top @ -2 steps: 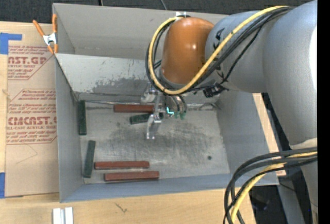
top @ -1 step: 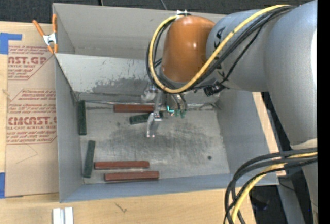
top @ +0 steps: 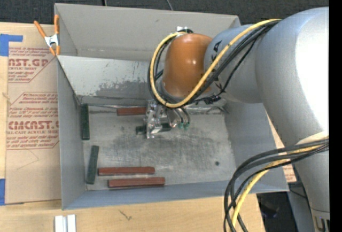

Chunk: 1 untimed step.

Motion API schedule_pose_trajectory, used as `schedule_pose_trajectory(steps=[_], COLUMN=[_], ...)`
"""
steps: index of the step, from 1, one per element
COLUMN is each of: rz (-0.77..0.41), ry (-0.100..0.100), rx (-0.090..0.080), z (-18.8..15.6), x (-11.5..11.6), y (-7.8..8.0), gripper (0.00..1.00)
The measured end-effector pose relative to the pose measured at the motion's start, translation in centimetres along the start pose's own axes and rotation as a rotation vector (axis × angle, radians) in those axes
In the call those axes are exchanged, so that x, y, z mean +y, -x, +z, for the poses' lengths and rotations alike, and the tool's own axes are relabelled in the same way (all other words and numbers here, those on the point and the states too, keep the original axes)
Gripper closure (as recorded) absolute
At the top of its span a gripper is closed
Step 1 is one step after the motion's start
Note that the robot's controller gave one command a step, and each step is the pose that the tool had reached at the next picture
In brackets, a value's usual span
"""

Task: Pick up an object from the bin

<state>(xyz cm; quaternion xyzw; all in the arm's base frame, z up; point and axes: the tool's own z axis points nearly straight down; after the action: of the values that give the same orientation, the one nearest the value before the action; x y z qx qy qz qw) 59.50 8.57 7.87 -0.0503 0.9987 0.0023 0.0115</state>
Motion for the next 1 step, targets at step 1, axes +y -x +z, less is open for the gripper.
schedule_pose_trajectory(steps=[1], rz=[0.0], ry=[0.0], rx=[0.0], z=[0.0], x=[0.0], y=[0.0], gripper=[1.0])
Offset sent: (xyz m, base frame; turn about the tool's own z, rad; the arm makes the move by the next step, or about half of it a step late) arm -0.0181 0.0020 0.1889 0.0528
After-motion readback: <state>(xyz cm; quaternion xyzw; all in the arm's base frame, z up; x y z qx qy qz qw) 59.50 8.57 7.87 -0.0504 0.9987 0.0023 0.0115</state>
